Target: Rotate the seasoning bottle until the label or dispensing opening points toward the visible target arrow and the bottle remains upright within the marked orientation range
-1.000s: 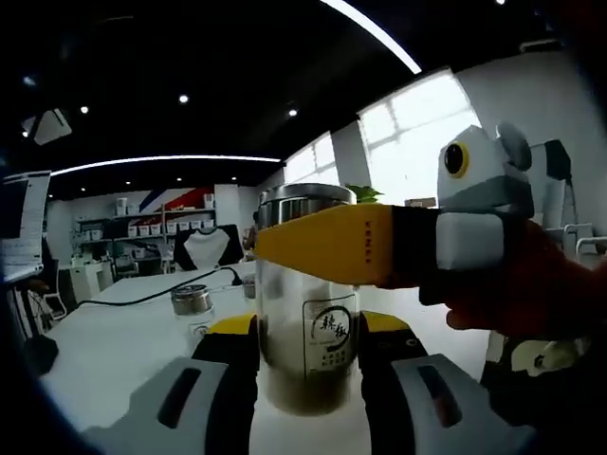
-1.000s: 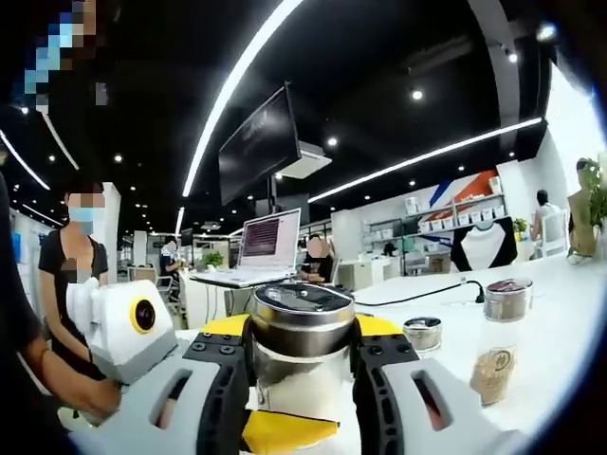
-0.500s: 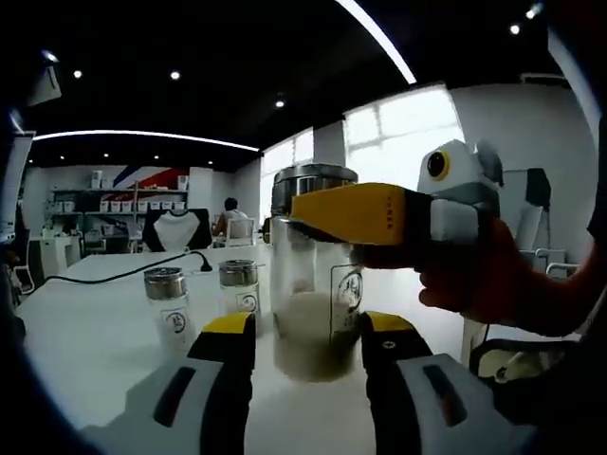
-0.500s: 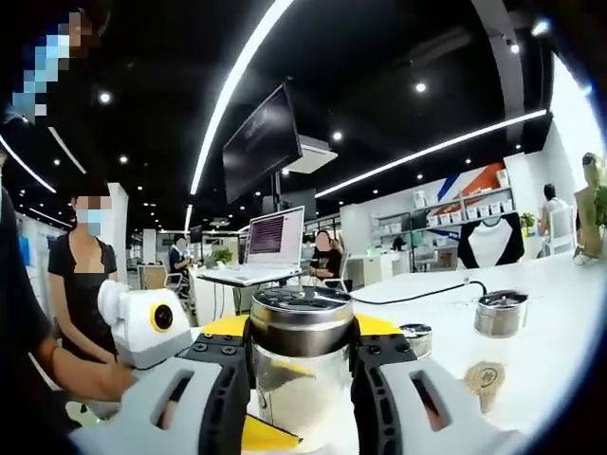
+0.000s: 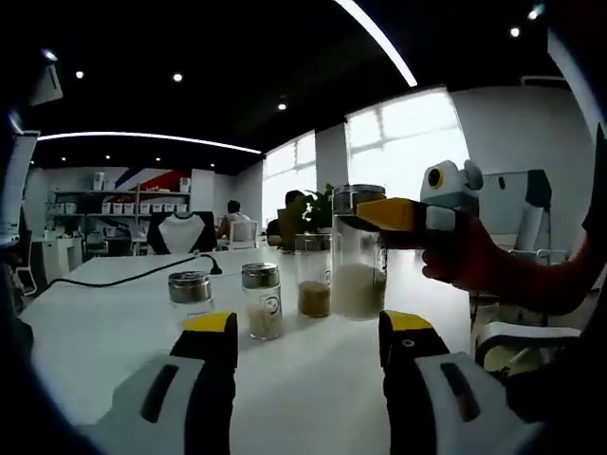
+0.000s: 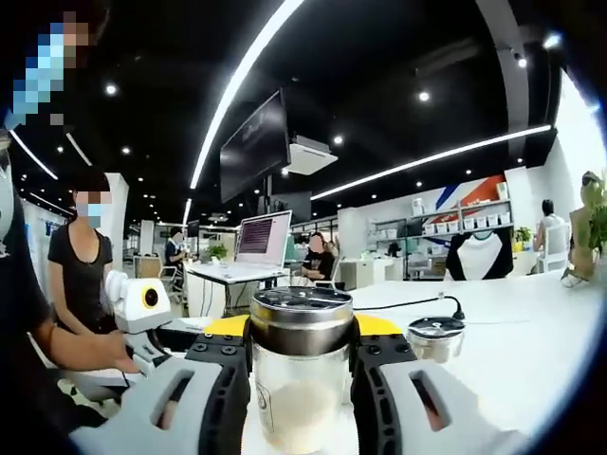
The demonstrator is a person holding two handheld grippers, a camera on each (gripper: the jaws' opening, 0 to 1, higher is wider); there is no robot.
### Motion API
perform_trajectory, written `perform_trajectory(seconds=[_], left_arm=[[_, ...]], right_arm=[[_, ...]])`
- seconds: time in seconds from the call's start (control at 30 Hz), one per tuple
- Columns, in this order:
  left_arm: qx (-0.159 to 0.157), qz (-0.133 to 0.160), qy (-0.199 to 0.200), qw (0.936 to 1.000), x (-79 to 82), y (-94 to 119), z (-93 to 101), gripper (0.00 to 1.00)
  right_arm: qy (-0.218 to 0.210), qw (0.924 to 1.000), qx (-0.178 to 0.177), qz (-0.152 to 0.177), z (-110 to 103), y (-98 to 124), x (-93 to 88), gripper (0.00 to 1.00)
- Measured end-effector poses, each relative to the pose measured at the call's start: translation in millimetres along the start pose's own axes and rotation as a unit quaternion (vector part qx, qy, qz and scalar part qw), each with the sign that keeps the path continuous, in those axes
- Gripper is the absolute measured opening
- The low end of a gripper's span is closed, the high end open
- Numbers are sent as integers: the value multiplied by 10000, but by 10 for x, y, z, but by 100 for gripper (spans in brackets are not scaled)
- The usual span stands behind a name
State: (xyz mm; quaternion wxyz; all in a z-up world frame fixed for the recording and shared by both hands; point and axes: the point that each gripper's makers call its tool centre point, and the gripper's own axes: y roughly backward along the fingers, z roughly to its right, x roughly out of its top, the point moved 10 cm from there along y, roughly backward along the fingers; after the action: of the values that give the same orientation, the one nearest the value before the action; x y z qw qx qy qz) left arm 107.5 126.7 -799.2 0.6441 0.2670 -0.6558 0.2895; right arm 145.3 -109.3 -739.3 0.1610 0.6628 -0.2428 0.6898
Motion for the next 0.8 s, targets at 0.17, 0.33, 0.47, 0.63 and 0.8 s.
perform_trajectory(seconds=[0.17,0.33,0.47,0.63,0.8], left_arm=[[114,-23,-88,9999,3,15,-46,76],[213,-108,-128,9996,-25,19,-87,88],[206,-159,-72,9996,-50,7,-106,98],[241,-201,-113,9994,-51,5,-123,100],[244,-236,-156,9993,-56,11,-132,100]], right_arm=[[54,10000,-14,-7,137,138,25,38],[197,9998,-86,-57,331,273,32,37],[236,9996,-101,-119,467,356,20,38],[297,9994,-43,-195,634,428,-10,38],[440,9986,183,-232,809,470,-19,38]])
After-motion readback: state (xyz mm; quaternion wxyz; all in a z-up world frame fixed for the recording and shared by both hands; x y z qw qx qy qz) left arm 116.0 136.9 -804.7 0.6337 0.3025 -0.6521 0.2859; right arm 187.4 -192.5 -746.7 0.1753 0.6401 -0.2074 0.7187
